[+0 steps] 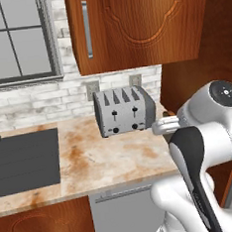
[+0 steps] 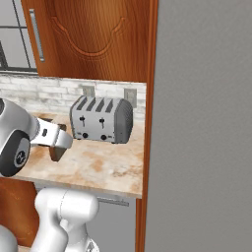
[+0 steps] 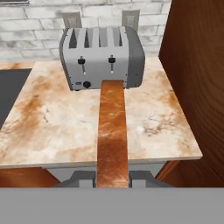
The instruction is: Start the toaster. Once the lever pops up, take the bread to the plate on the dining counter.
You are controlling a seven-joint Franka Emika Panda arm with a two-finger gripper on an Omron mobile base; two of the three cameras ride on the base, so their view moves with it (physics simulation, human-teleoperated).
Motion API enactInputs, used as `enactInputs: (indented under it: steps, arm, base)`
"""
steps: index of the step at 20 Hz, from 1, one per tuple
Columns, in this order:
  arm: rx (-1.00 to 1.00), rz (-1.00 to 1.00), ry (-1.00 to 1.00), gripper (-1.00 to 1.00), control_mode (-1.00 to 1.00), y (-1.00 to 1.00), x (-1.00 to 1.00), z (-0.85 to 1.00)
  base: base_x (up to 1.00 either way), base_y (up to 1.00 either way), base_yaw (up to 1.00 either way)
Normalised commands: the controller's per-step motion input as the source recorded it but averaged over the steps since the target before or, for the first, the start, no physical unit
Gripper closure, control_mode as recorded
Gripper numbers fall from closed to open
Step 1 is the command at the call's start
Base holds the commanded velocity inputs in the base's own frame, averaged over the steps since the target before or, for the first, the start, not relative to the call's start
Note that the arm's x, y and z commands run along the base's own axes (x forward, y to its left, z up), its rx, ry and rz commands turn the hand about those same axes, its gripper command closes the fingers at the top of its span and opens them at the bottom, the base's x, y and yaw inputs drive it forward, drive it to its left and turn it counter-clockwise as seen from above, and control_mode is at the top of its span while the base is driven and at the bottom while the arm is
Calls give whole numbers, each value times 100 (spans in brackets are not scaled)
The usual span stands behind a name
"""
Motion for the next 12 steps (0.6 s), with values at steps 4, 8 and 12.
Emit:
enactInputs:
  steps: [4, 8, 12]
  arm:
    - [0, 0, 0, 100, -100, 0, 0, 0]
    - [0, 0, 0, 100, 100, 0, 0, 0]
    - [0, 0, 0, 100, 100, 0, 0, 0]
  base:
    - [0, 0, 0]
    - [-1, 0, 0]
    - [-33, 0, 0]
